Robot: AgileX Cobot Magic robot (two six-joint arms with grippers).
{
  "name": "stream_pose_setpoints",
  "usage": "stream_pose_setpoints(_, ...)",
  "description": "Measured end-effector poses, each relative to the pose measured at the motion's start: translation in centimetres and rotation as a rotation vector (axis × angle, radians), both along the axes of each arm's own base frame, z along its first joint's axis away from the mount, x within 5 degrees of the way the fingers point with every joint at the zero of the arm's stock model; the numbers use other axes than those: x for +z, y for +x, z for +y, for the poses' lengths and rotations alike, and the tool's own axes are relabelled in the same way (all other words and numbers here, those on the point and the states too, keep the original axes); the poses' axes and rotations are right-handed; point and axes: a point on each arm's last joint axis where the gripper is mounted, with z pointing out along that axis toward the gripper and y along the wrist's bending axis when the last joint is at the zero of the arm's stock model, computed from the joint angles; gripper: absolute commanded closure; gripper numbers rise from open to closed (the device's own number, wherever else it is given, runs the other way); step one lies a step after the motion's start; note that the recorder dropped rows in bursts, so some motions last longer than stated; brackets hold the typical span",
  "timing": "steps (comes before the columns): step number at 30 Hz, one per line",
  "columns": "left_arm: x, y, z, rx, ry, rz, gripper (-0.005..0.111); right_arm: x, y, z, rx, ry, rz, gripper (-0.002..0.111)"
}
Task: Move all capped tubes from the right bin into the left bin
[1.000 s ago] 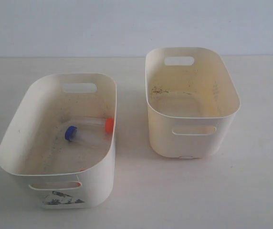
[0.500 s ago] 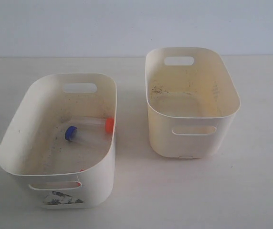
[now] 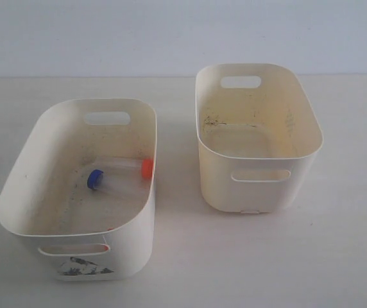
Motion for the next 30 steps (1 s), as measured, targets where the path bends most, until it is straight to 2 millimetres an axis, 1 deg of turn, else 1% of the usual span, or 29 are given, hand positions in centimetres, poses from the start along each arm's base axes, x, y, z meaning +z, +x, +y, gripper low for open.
stream_pose_setpoints(30,0.0,0.0,0.0,0.0,0.0,0.0,0.102,-0.04,-0.02,0.0,0.003,-0.012,0.004,0.108)
